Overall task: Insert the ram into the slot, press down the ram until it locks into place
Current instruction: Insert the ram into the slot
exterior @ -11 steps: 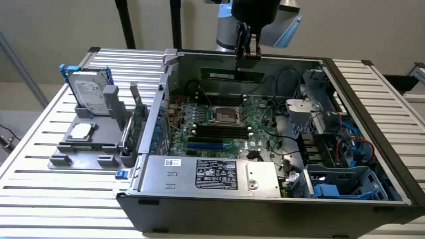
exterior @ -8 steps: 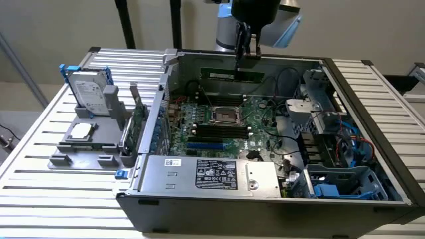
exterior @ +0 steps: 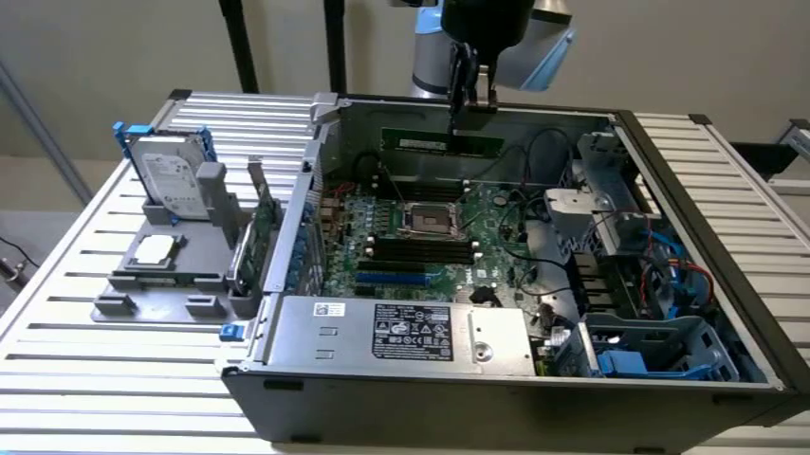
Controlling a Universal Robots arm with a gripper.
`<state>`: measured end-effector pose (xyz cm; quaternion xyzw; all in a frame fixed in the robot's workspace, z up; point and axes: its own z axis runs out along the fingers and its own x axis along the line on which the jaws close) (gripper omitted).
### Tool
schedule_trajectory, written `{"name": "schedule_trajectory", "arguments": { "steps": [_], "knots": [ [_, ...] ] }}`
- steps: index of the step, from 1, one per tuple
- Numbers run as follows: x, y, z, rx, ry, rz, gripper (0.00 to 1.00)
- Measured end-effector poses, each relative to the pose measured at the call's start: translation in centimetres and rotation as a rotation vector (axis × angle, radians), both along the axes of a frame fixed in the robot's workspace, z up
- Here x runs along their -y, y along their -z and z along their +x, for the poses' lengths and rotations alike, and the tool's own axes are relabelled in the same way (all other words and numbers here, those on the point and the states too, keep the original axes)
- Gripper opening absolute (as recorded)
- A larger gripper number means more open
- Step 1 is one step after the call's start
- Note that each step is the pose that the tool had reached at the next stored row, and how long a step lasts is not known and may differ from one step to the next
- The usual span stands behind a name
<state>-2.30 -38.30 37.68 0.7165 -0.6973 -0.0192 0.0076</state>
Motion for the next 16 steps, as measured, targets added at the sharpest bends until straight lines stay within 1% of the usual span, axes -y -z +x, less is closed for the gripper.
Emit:
{"name": "schedule_trajectory", "arguments": {
  "steps": [3, 8, 10, 13, 16],
  "knots": [
    [0.00, 0.08, 0.0, 0.0019, 0.000, -0.0001, 0.14],
    [0.04, 0.94, -0.1, 0.0028, -0.002, 0.0000, 0.14],
    [0.12, 1.30, -0.1, 0.0025, -0.011, 0.0000, 0.14],
    [0.28, 1.86, -0.2, 0.0000, -0.033, 0.0019, 0.14],
    [0.39, 2.40, -0.4, -0.0002, -0.045, 0.0027, 0.14]
  ]
}}
